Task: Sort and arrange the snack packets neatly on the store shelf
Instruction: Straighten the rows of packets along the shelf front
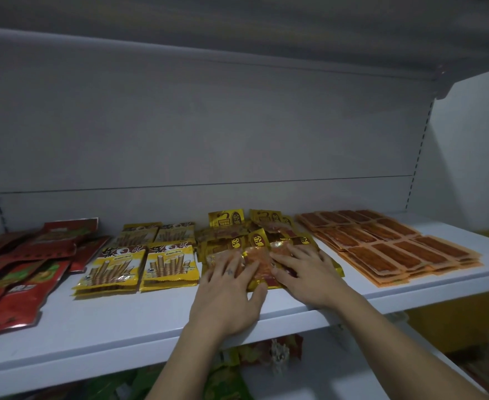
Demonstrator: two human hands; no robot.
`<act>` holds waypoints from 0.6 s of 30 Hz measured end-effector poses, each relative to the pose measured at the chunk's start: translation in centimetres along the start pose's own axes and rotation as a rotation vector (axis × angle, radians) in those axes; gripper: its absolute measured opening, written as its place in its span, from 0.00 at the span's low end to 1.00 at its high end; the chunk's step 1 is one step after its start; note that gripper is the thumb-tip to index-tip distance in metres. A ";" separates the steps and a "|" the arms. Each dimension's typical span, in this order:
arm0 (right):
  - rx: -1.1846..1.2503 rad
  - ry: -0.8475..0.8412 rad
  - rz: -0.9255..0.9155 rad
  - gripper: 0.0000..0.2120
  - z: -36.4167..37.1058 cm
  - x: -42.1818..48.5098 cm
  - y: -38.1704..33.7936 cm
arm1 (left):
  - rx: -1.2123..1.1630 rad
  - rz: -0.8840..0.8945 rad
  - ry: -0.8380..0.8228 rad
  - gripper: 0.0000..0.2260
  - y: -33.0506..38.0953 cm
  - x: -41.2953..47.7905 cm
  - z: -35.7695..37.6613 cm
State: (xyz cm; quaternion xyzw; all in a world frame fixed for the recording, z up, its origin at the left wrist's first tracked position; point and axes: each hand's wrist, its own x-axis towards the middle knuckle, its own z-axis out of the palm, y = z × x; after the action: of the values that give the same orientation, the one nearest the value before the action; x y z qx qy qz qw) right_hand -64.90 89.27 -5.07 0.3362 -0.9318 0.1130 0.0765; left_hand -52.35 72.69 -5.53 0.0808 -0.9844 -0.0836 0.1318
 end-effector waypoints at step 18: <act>-0.062 -0.063 0.035 0.35 -0.2 0.3 -0.4 | 0.047 0.030 -0.100 0.30 0.1 0.7 0.1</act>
State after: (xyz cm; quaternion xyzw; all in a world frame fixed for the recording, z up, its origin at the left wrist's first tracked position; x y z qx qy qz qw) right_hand -64.82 88.84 -4.73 0.3209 -0.9425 0.0748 0.0557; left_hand -53.06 72.63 -5.43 0.0649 -0.9926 -0.0623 0.0817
